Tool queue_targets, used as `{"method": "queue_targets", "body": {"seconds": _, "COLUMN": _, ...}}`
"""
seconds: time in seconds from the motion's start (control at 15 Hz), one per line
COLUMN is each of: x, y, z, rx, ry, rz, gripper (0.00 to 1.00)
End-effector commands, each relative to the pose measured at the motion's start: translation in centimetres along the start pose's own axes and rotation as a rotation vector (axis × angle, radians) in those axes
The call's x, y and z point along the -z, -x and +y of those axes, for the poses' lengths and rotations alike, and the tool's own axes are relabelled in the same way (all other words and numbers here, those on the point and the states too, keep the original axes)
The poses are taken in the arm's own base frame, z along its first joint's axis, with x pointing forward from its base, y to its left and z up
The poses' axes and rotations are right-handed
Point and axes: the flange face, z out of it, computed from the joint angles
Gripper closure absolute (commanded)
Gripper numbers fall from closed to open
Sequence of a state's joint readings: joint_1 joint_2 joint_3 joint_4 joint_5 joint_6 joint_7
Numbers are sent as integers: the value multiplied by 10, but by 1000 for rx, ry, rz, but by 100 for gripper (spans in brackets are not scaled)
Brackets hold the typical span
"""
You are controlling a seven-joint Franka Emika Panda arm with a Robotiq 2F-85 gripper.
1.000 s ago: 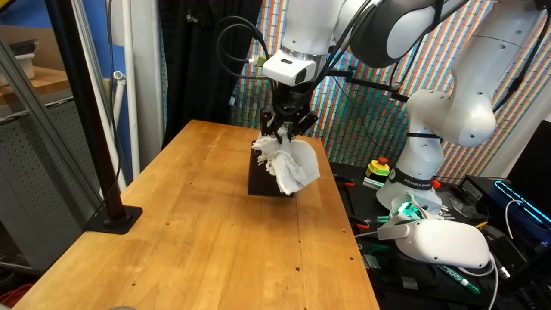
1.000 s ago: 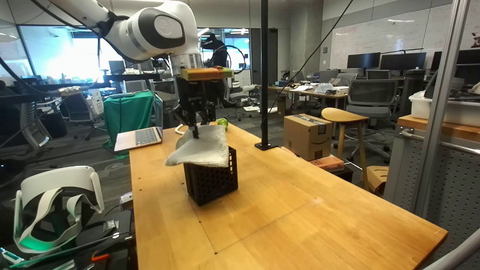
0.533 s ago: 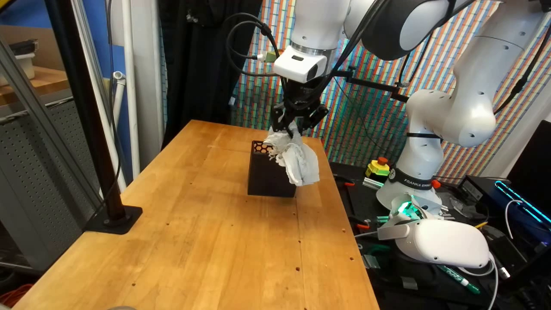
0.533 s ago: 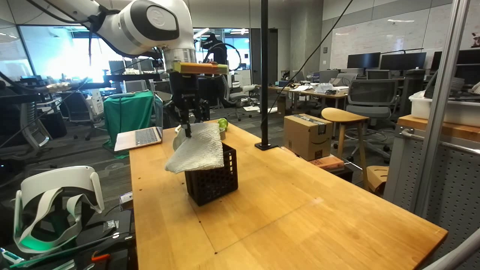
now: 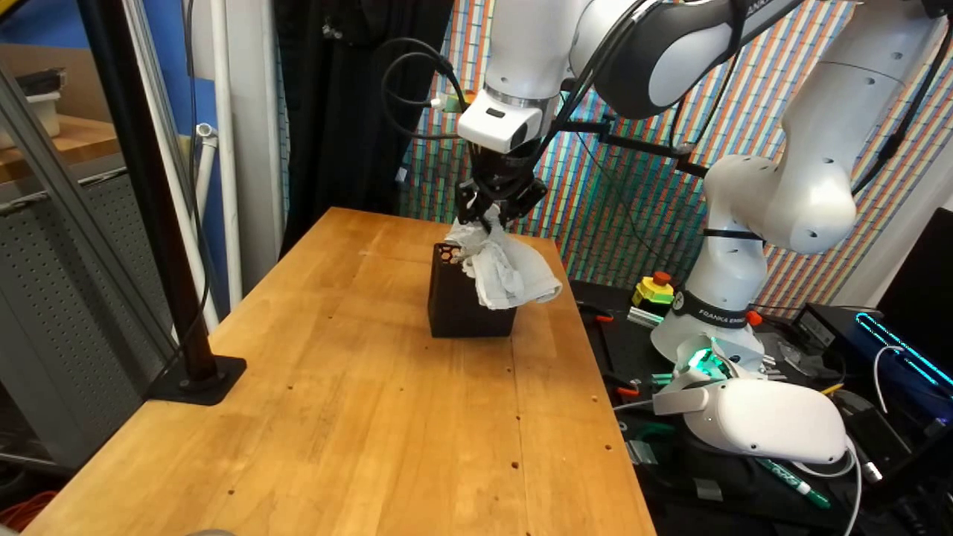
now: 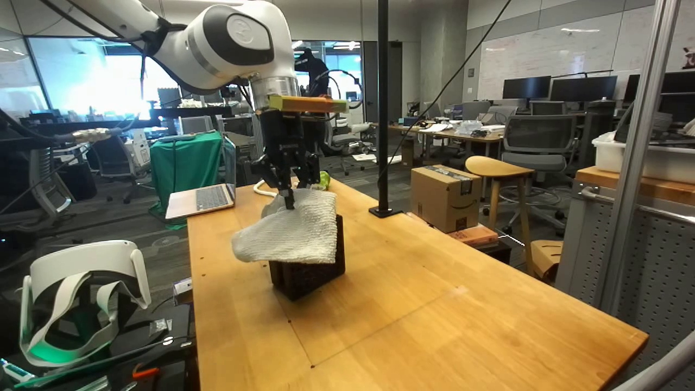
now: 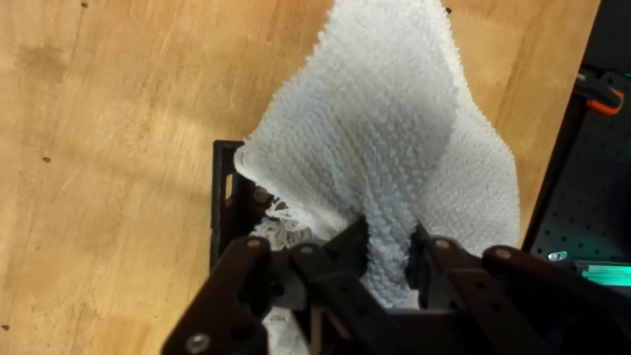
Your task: Place the white towel inside the black basket
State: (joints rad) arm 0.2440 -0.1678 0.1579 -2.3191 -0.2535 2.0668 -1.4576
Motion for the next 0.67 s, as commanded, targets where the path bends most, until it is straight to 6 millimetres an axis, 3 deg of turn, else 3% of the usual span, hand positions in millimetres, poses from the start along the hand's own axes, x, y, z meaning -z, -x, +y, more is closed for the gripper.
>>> {"method": "queue_targets", "body": {"seconds": 0.0, "x": -9, "y": 7, "z": 15, "rx": 49, "ry": 59, "rz": 27, "gripper": 84}}
{"method": "queue_targets", "body": {"seconds": 0.33, "x": -39, "y": 3, "z": 33, "rx": 116, "ry": 90, "rz": 91, "gripper": 84}}
{"method": "queue_targets", "body": {"seconds": 0.6, "x": -87, "y": 3, "z": 44, "rx": 145, "ry": 83, "rz": 246, "gripper": 84}}
